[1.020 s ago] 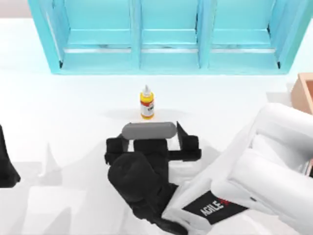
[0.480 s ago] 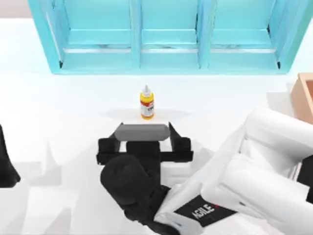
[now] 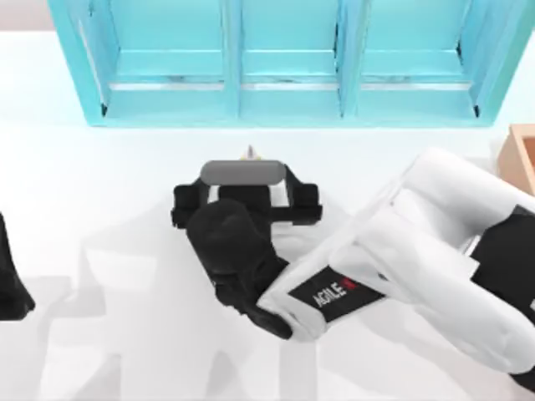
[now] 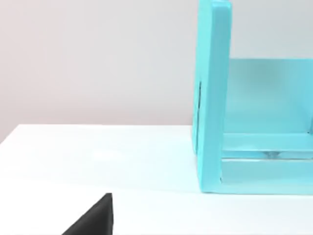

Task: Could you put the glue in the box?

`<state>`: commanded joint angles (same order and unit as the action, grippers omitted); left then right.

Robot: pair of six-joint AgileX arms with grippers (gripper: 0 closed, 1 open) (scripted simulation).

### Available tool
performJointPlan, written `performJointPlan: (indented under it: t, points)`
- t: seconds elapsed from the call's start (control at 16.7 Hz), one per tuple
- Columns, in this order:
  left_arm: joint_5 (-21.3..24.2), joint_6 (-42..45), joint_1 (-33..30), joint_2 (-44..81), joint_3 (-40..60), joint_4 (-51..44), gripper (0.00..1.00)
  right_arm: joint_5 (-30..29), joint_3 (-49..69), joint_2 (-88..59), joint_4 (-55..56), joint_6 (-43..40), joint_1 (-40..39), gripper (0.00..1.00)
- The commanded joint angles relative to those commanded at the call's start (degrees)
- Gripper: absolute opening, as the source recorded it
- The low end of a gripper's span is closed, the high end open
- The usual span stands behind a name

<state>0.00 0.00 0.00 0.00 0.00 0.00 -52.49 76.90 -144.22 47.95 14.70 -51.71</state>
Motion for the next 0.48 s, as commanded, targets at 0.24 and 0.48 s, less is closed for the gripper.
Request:
performJointPlan:
  t: [0.24, 0.48]
  points:
    - [0.00, 0.00, 0.00, 0.00, 0.00, 0.00, 1.00, 1.26, 1.77, -1.25, 0.08, -0.74, 1.34, 1.00]
    - [0.00, 0.00, 0.00, 0.00, 0.00, 0.00, 1.00, 1.26, 1.77, -1.25, 0.08, -0.74, 1.34, 0.85]
